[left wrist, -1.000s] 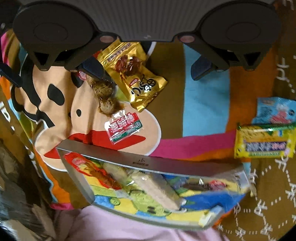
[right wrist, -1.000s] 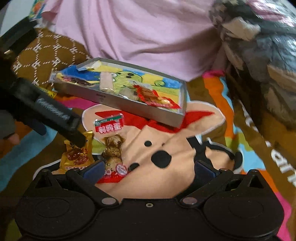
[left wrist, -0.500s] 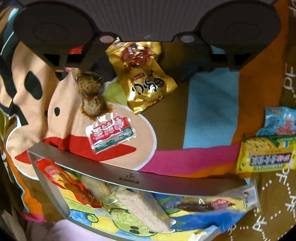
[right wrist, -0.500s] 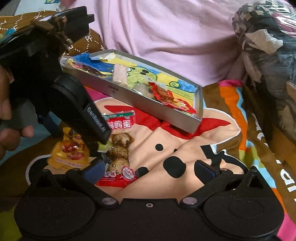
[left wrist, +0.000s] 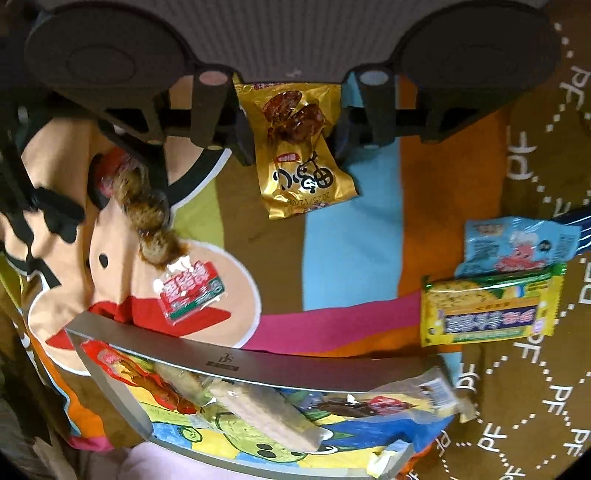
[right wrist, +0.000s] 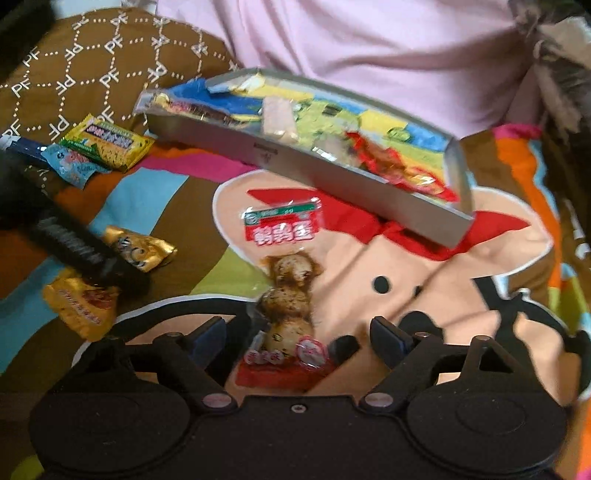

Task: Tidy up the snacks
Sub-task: 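Grasp the gold pouch with the left gripper while the right gripper grasps the quail-egg pack, then lift the gold pouch with the left gripper while the right gripper lifts the quail-egg pack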

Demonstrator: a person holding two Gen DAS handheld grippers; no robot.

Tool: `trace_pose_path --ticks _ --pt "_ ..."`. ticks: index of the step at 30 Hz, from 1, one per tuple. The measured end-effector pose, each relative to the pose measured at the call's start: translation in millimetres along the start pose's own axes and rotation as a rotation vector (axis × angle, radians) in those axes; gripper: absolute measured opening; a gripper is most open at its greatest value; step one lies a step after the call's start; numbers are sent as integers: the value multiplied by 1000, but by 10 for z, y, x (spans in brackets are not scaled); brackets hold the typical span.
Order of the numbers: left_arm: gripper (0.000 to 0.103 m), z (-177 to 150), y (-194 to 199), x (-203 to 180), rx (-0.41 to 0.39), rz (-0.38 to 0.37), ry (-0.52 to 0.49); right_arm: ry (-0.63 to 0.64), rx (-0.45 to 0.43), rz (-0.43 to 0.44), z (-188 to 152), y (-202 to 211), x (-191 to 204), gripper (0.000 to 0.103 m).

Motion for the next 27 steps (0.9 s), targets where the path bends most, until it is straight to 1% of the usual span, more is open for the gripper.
trace_pose_path --ticks 2,5,7,9,10,12,15,20,24,27 --pt "49 -72 53 42 -1 10 -18 -3 31 13 37 -87 29 85" --pt "49 -167 146 103 -5 8 -33 -27 48 21 106 -205 51 86" --pt "49 -241 213 152 -12 -10 -36 -68 65 40 126 -273 56 78" --pt "49 -291 359 170 -19 -28 -40 -121 81 56 125 -285 64 63" --pt "49 -323 402 176 -24 -34 -43 -130 84 58 121 -268 81 59" --pt "49 -392 465 174 -37 -43 -46 -131 83 50 110 -217 126 55" --pt "49 -481 520 194 -56 -51 -34 -144 97 57 75 -126 175 53" --pt "49 -536 565 202 -64 -62 -39 -198 130 102 -29 110 239 49" --pt "49 -549 569 232 -59 -76 -27 -258 150 121 -146 317 286 49" --pt "52 -557 546 241 -58 -81 -22 -255 148 114 -196 414 322 49"
Point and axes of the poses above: each gripper's, at about its wrist camera, not at the fingertips, and y roughly against the way its jaws point, x to its left, z to its top, the point moved 3 cm from there along -y, roughly the way its jaws point, and after that the axes turned 11 degrees about -z, right-handed, at the moved point
